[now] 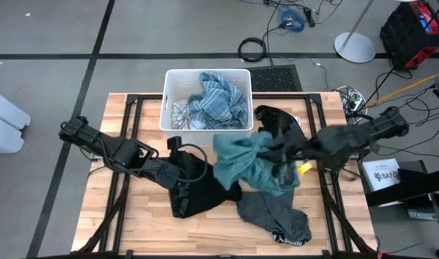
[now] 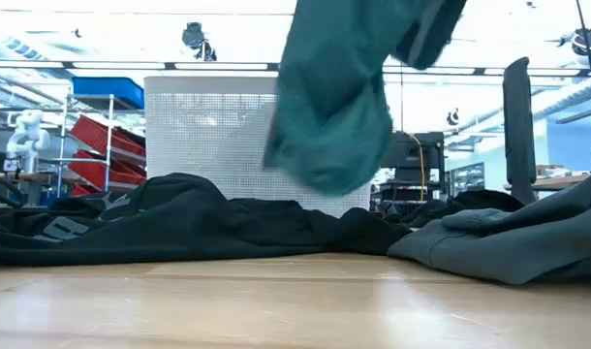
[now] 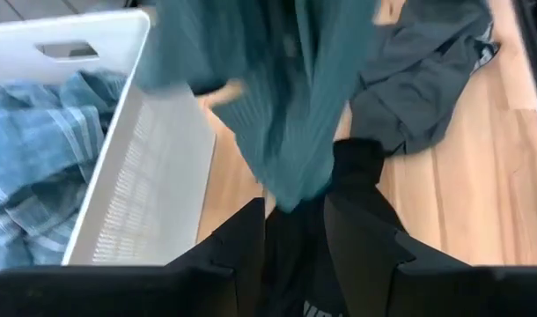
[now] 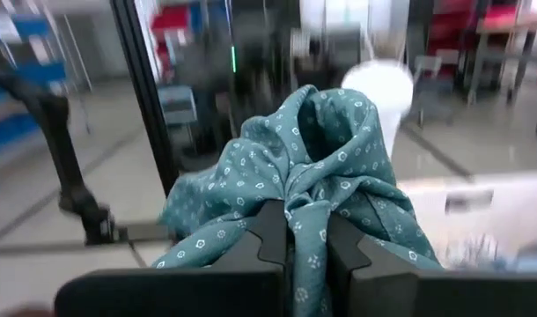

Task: Sort clothes
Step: Put the green shirt into the white bin

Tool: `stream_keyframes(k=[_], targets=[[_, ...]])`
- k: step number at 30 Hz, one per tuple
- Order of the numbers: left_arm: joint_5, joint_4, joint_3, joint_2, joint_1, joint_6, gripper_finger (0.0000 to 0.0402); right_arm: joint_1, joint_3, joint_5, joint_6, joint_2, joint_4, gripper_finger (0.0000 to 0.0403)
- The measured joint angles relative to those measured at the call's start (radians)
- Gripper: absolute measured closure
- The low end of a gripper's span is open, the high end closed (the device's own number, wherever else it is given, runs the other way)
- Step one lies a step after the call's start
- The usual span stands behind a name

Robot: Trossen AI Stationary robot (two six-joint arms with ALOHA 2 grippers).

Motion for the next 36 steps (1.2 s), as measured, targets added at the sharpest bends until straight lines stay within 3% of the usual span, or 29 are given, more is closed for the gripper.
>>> stream_keyframes(k=[3,7,13,20,26,30,36], targets=[[0.001,0.015,-0.059,0.0,0.0,-0.03,0.0272,0.0,0.001,0.0,-0.06,-0.049,0.064,0.039],[0.024,0.157,-0.174,0.0,-0.006,-0.054,0.0272,-0.01,0.004,-0.002,-0.132,-0.099,0.123,0.039],[0.068,0.498,-0.38,0.001,-0.015,-0.054,0.0272,-0.032,0.09,-0.003,-0.252,-0.123,0.133,0.039],[0.068,0.958,-0.651,0.001,-0.02,-0.054,0.0272,-0.108,0.243,-0.014,-0.374,-0.05,0.154,0.039],[0.056,1.307,-0.796,0.036,-0.019,-0.054,0.0272,-0.236,0.392,-0.125,-0.394,0.061,0.153,0.039],[0.035,1.34,-0.815,0.081,-0.019,-0.077,0.0272,-0.352,0.492,-0.24,-0.341,0.166,0.148,0.039],[-0.103,1.448,-0.816,0.167,-0.008,-0.078,0.0272,-0.543,0.637,-0.434,-0.232,0.347,0.142,0.039]])
